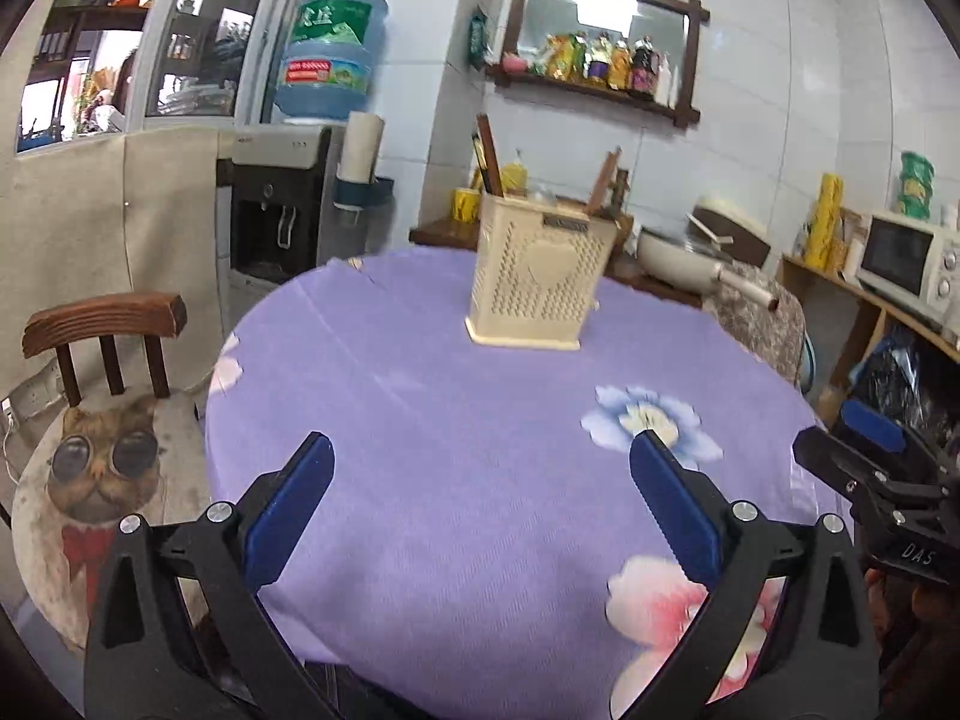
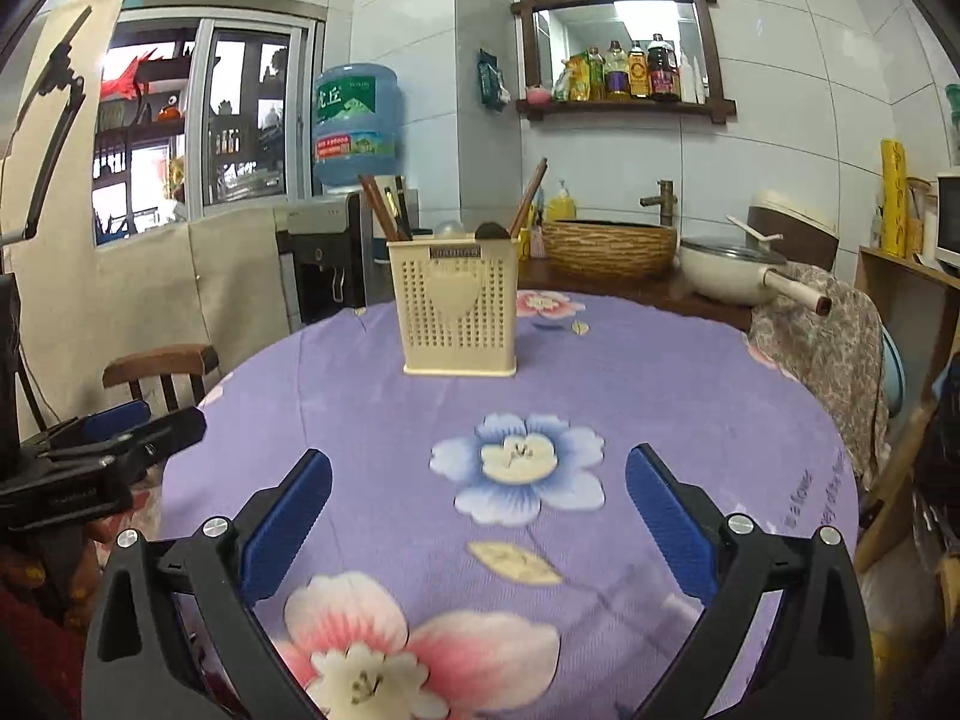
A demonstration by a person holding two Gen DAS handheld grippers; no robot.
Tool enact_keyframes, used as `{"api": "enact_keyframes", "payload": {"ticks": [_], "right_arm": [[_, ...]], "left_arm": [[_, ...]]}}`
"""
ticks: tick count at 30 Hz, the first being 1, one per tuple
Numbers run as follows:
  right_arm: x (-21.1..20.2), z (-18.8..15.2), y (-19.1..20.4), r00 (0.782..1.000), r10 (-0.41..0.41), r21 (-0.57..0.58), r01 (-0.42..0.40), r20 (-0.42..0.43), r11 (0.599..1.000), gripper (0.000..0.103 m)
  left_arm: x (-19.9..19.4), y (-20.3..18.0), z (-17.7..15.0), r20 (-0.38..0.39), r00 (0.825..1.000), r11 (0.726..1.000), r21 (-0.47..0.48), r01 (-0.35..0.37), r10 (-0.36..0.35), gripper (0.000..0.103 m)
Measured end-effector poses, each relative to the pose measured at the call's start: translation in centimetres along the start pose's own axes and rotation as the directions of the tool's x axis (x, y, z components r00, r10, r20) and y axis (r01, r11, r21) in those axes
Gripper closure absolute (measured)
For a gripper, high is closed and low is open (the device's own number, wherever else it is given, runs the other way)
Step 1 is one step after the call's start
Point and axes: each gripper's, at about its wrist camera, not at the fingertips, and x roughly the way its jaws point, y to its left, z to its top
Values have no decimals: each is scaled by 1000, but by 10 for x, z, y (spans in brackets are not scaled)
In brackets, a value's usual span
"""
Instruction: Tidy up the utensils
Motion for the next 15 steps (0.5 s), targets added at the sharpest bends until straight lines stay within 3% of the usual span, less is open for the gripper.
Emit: {"api": "enact_keyframes", "payload": {"ticks": [9, 15], "right_arm": [[-21, -8, 27, 1000, 16, -74, -16, 1, 997, 6], [-23, -6, 24, 1000, 21, -52, -21, 13, 998, 6]], "left_arm": [[-19, -13, -3, 49, 998, 999, 17, 38, -39, 6], [-22, -13, -1, 62, 997, 999, 13, 35, -36, 6]]}}
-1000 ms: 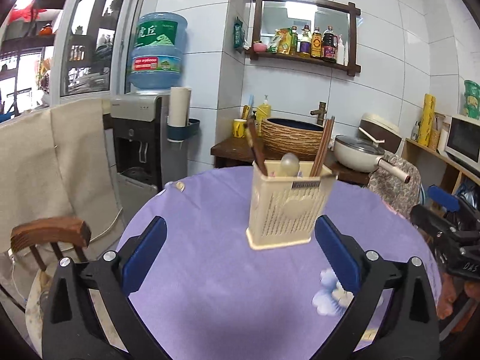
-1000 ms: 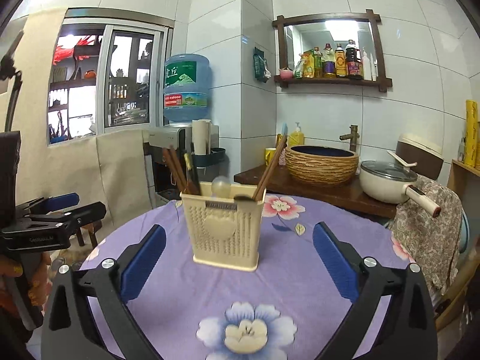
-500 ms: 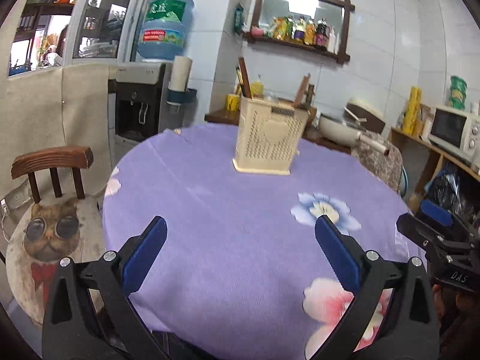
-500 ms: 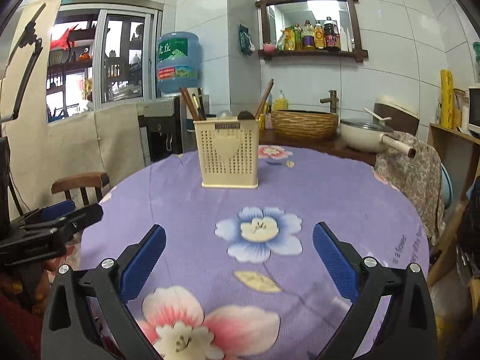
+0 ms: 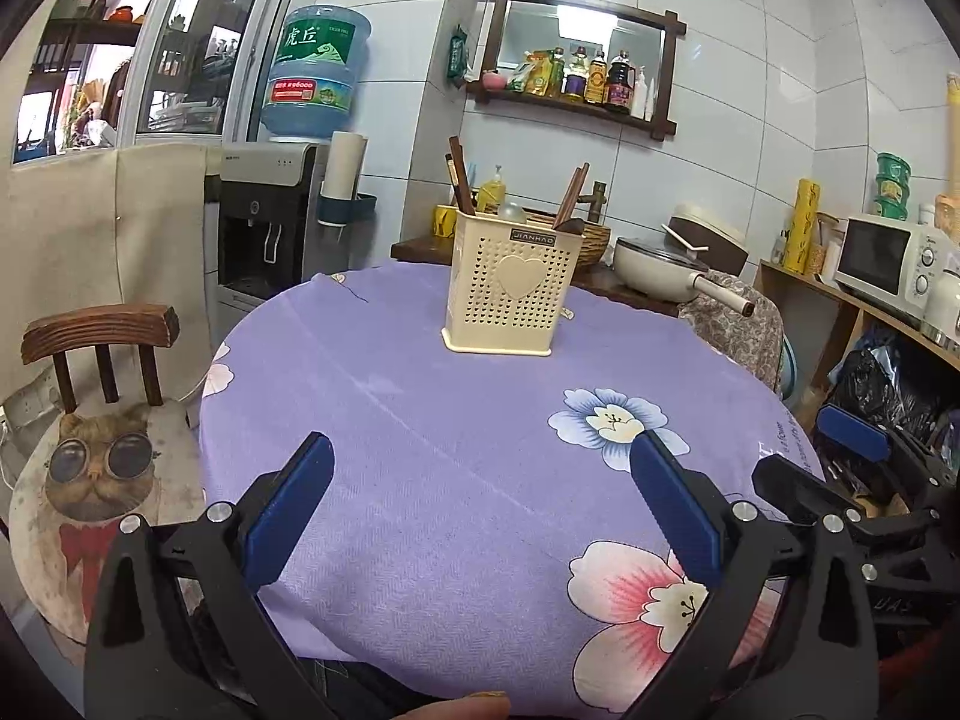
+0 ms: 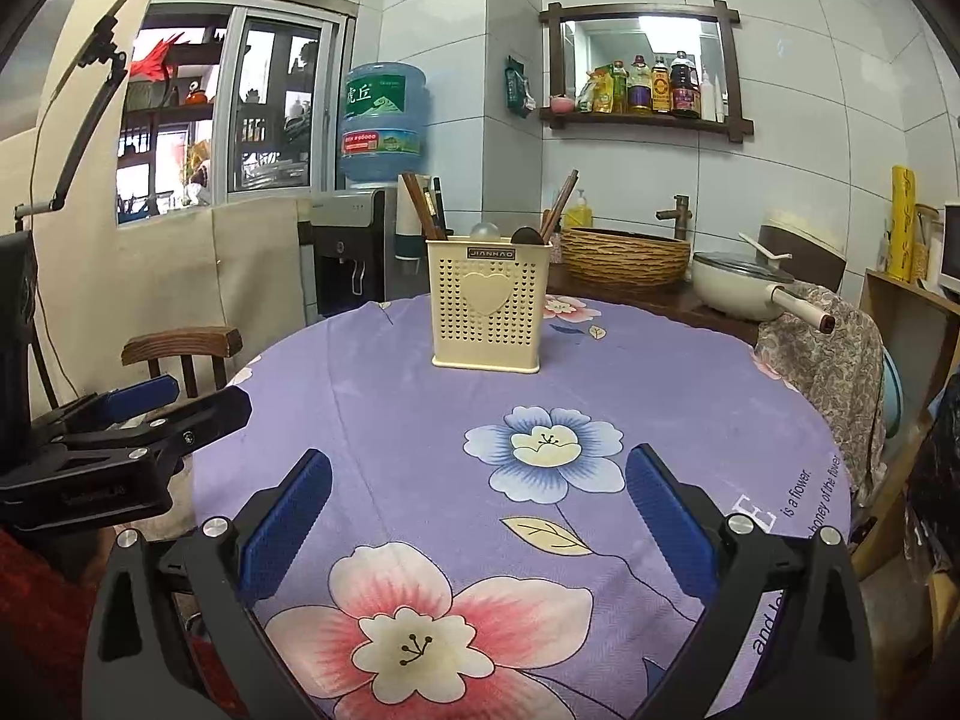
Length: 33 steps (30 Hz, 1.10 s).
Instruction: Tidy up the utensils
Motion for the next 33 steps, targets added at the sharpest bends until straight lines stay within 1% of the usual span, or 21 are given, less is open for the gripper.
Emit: {"api": "enact_keyframes", "payload": {"ticks": [12, 33], "right_arm": [[0, -1, -3, 1000, -12, 9, 12, -6, 1000, 6], [1, -4, -4, 1000, -7, 16, 7, -12, 1000, 6]], "left_arm": [[0, -1, 1, 9, 1000, 1000, 0, 7, -7, 6], [1, -2, 2, 11, 1000, 1000, 4, 1, -2, 6]]}}
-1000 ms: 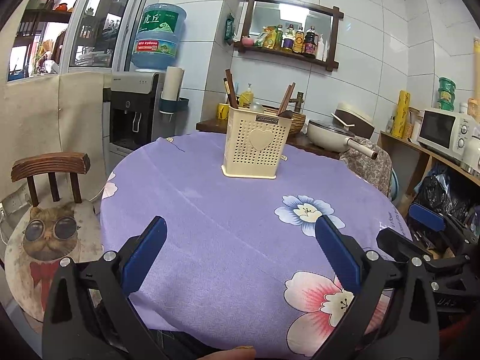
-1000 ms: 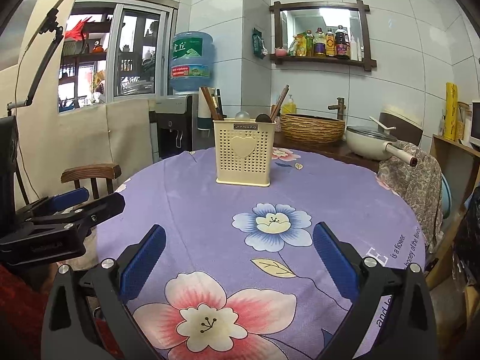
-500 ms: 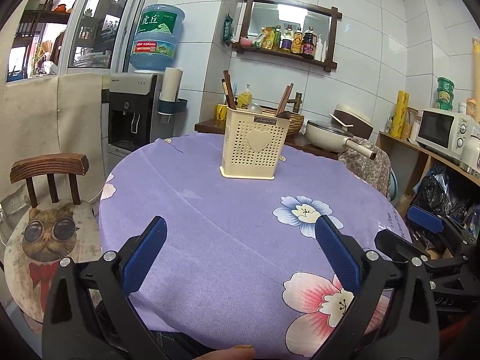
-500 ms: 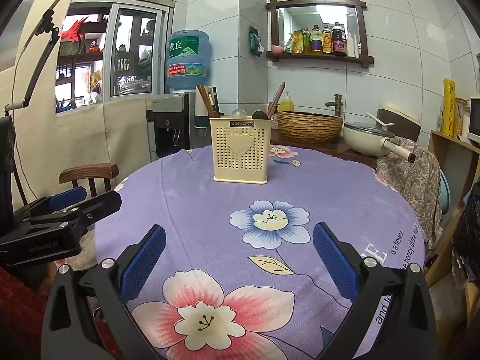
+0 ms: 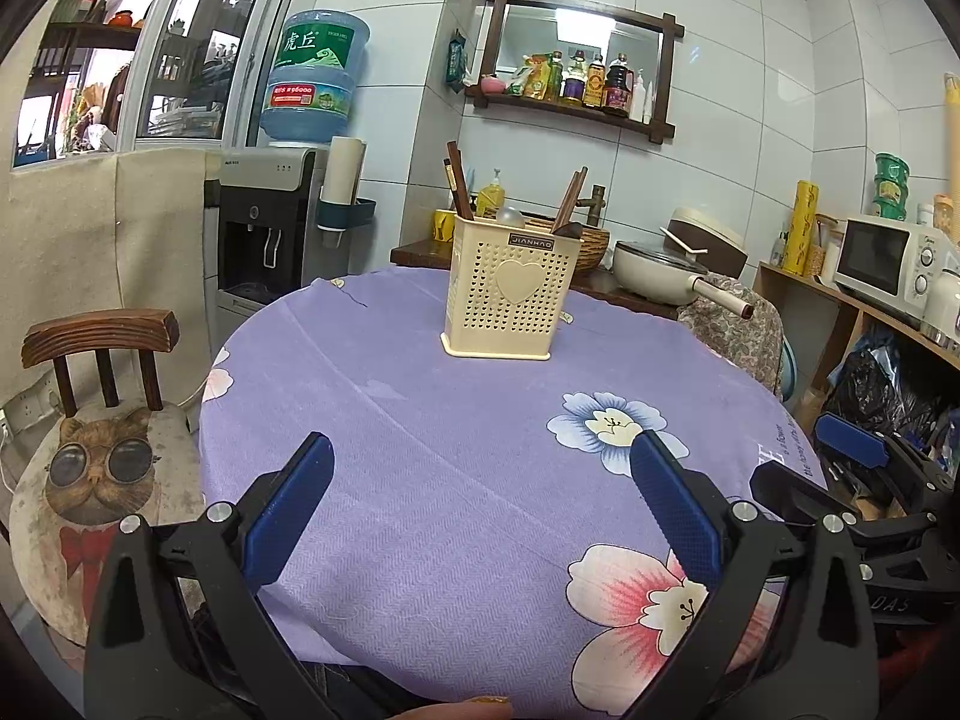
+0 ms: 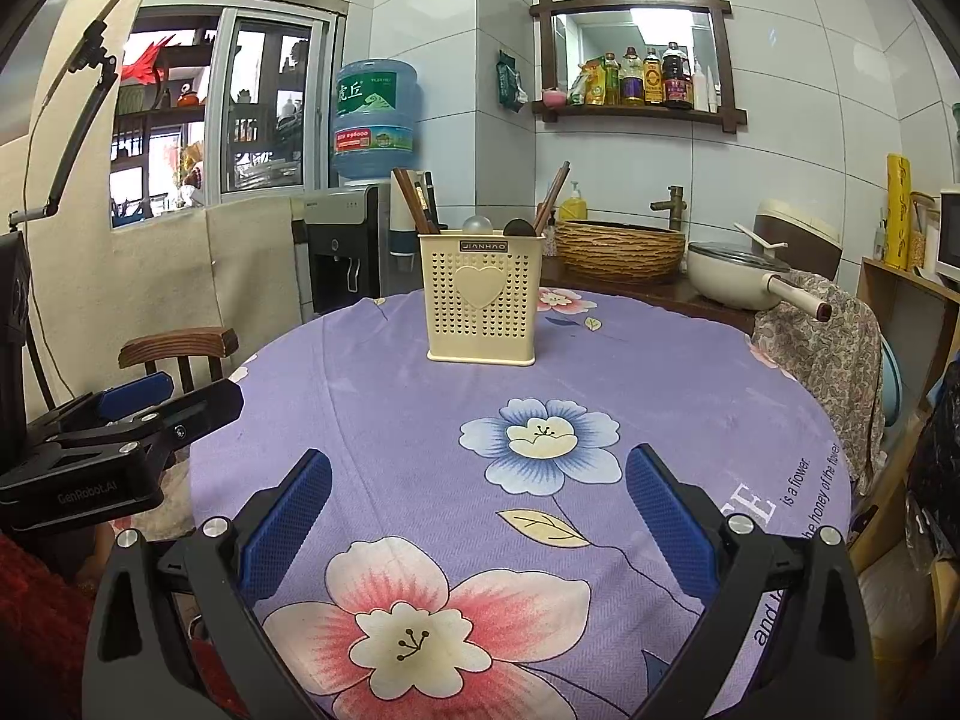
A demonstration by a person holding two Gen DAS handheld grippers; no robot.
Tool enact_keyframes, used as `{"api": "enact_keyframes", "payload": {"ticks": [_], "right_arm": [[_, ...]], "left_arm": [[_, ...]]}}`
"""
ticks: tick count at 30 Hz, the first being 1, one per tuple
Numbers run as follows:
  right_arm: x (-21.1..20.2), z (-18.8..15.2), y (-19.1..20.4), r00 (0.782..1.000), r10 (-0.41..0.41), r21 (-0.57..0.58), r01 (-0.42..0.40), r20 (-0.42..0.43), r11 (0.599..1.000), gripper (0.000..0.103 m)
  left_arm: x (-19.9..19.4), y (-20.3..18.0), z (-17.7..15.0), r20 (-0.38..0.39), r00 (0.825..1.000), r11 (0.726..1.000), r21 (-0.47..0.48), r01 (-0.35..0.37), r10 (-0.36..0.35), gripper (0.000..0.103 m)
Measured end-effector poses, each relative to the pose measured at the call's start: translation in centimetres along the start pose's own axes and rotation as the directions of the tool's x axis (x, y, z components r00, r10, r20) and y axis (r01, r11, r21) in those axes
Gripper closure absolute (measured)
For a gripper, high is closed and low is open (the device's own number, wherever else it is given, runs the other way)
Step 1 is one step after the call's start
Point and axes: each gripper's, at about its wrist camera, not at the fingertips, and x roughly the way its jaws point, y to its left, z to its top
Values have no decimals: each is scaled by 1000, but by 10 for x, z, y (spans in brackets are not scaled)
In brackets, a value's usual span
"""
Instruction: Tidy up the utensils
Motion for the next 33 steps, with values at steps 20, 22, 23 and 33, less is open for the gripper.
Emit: {"api": "enact_keyframes", "payload": {"ticks": [20, 22, 23, 33], "right_arm": [[0, -3, 2, 1000, 4, 14, -4, -10, 1000, 6], [0, -3, 1, 1000, 4, 13, -4, -9, 1000, 6], [0, -3, 1, 1000, 4, 12, -4, -11, 1000, 6], [1, -5, 2, 1000, 4, 17, -4, -16, 1000, 6]], "left_arm": [[-4, 0, -3, 14, 1000, 1000, 0, -13, 13, 6], [-5, -1, -2, 17, 1000, 1000, 2, -18, 18, 6], [-6, -1, -2, 18, 1000, 1000, 3, -19, 19, 6], [-3, 0, -1, 3, 1000, 1000, 2, -19, 19, 6]]}}
